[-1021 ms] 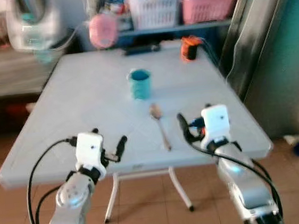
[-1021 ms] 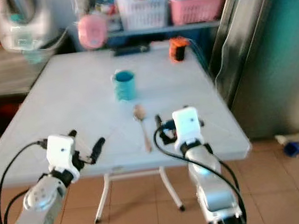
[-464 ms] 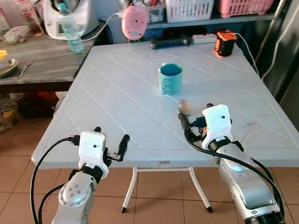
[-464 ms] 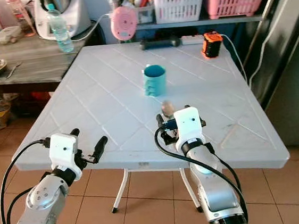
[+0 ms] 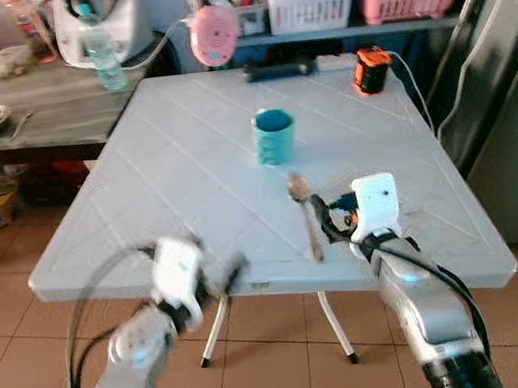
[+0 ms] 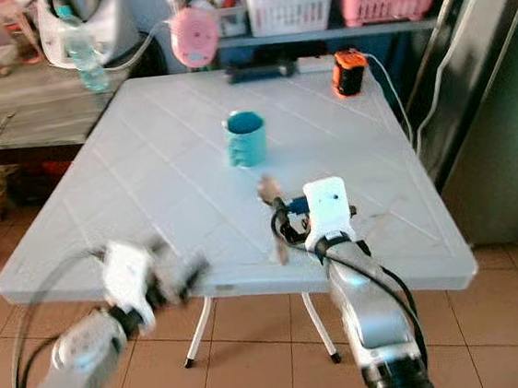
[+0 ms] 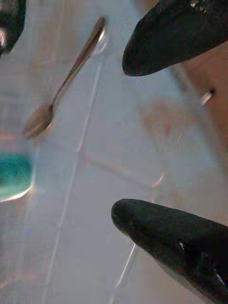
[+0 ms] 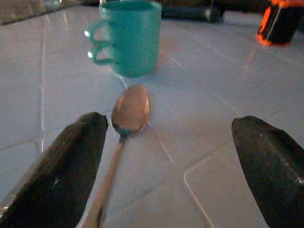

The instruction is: Setting the table

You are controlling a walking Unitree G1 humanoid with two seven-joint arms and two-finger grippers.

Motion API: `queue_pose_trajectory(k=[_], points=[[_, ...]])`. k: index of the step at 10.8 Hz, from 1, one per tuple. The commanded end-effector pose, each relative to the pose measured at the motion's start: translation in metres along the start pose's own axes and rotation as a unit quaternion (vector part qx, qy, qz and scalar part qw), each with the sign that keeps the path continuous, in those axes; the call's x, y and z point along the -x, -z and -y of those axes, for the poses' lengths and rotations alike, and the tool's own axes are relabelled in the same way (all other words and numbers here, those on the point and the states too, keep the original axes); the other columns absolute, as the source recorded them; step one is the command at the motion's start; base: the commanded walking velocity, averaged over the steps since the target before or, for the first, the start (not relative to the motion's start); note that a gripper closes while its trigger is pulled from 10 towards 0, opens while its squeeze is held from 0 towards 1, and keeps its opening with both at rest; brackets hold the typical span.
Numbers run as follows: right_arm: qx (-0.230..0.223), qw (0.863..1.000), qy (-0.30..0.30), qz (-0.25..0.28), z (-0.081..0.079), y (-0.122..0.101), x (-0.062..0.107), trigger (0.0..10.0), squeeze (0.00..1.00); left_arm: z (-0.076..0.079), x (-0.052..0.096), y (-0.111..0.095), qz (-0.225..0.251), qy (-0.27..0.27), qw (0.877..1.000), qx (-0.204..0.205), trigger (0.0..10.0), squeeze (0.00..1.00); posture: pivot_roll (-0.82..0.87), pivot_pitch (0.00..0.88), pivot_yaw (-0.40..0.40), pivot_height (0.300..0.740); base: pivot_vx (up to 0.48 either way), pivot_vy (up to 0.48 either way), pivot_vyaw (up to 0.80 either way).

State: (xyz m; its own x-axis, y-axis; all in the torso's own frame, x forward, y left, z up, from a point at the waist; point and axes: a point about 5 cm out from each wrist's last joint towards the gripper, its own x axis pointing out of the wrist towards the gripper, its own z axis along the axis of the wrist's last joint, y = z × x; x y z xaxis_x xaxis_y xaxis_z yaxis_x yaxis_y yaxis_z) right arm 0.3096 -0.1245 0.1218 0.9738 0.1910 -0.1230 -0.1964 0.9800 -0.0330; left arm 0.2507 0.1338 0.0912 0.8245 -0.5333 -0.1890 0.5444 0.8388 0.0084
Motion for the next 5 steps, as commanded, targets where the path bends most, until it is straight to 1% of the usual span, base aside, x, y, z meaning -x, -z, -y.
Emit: queue_pose_trajectory(k=[1, 2, 3, 4, 5], points=[[-0.021, 1.000, -0.009, -0.019, -0.006, 0.000, -0.006, 10.0, 0.00, -0.001, 0.004, -0.002, -0.005, 0.017, 1.000, -0.008, 10.0, 0.00, 0.08, 0.014, 0.038, 0.740, 0.000, 0.000, 0.00], [-0.051, 0.998, -0.018, -0.037, -0.015, 0.002, -0.013, 10.0, 0.00, -0.003, 0.007, -0.001, -0.016, 0.035, 0.999, -0.013, 10.0, 0.00, 0.08, 0.019, 0.038, 0.740, 0.000, 0.000, 0.00], [-0.058, 0.996, -0.036, -0.053, -0.028, 0.002, -0.020, 10.0, 0.00, -0.004, 0.008, 0.000, -0.024, 0.048, 0.998, -0.023, 10.0, 0.00, 0.09, 0.018, 0.035, 0.740, 0.000, 0.000, 0.00], [-0.068, 0.993, -0.061, -0.071, -0.046, -0.001, -0.027, 10.0, 0.00, -0.003, 0.009, 0.000, -0.031, 0.063, 0.997, -0.038, 10.0, 0.00, 0.10, 0.017, 0.029, 0.740, 0.000, 0.000, 0.00], [-0.046, 0.993, -0.070, -0.081, -0.056, -0.004, -0.032, 10.0, 0.00, -0.003, 0.010, 0.000, -0.032, 0.063, 0.997, -0.035, 10.0, 0.00, 0.10, 0.016, 0.020, 0.740, 0.000, 0.000, 0.00]])
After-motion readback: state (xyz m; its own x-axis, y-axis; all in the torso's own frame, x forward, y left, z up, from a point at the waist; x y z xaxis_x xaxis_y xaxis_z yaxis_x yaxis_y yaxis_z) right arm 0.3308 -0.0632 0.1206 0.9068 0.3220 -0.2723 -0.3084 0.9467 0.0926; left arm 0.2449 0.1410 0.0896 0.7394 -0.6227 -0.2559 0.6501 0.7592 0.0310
